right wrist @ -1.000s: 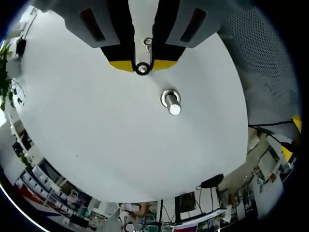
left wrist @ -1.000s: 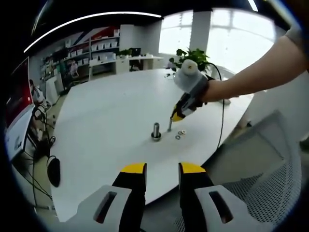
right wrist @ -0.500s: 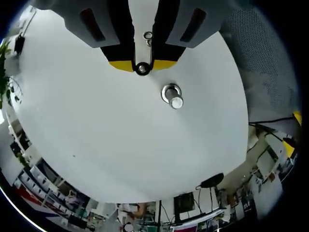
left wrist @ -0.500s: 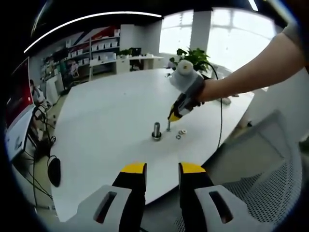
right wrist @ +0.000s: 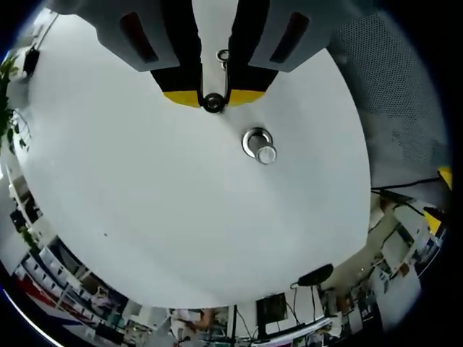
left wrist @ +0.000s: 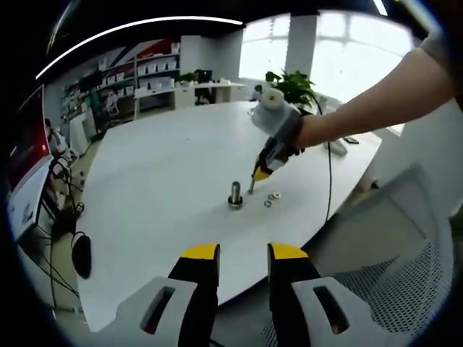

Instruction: Place the washer onto the threaded stud by aligning its center hole with the stud, sliding it down to the base, and recovering from edge contact or off-axis alignment until the washer reaches the visible bottom stop.

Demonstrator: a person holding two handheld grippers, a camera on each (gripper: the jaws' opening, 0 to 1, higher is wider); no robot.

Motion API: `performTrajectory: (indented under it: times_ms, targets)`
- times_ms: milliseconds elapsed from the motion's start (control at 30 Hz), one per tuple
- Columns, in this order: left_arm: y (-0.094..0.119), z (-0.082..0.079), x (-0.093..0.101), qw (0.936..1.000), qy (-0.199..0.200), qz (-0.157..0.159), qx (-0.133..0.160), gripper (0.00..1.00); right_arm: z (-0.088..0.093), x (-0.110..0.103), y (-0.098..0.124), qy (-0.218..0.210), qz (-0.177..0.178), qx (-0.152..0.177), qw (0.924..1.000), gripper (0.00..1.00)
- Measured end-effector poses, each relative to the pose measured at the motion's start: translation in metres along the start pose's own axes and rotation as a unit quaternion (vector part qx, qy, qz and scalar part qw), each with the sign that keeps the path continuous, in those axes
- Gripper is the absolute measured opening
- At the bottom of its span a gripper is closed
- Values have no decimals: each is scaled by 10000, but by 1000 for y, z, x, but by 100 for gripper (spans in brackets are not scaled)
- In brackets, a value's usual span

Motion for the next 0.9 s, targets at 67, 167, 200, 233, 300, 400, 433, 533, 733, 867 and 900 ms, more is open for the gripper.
performTrajectory:
  times_ms: [67,167,200,233,300,400,433,533,733,867,900]
  targets:
    - [0,0,0,10000,-5,2,-12,24,1,0,-2,66,-14,-23,10000,13]
    - [0,0,0,10000,-7,-2,-16,24,1,-1,-7,104,-36,-84,9999,14]
    - [0,1,0,10000,-8,-7,-24,24,1,-1,-8,91,-45,-103,9999,14]
    - [0,1,0,10000,-8,-9,-31,24,3,0,-14,74,-62,-124,9999,14]
    - [-1,1,0,10000,-6,-12,-44,24,3,-2,-18,70,-91,-144,9998,14]
    - [-1,2,0,10000,-7,-18,-64,24,2,-4,-24,92,-139,-222,9996,14]
    - [-1,2,-1,10000,-6,-22,-74,24,3,-5,-27,102,-147,-258,9995,14]
    - [-1,3,-1,9999,-5,-29,-99,24,5,-5,-35,135,-165,-369,9991,14]
    - [-1,4,-1,9999,-2,-43,-119,24,13,-5,-36,205,-175,-587,9979,14]
    - [-1,3,-2,9999,6,-54,-115,24,23,-3,-35,222,-188,-695,9972,14]
    - [-1,3,-2,9999,3,-56,-115,24,24,-3,-36,220,-196,-698,9971,14]
Point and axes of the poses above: the point that each gripper's makers call its tool centre point, and the gripper's own axes: y roughly backward along the fingers, x roughly to its right, z roughly out of its underside, the point moved 4 cm from there along y, roughly backward along the fingers, and after that the axes turned 8 degrees about y, right-handed, at the moved point
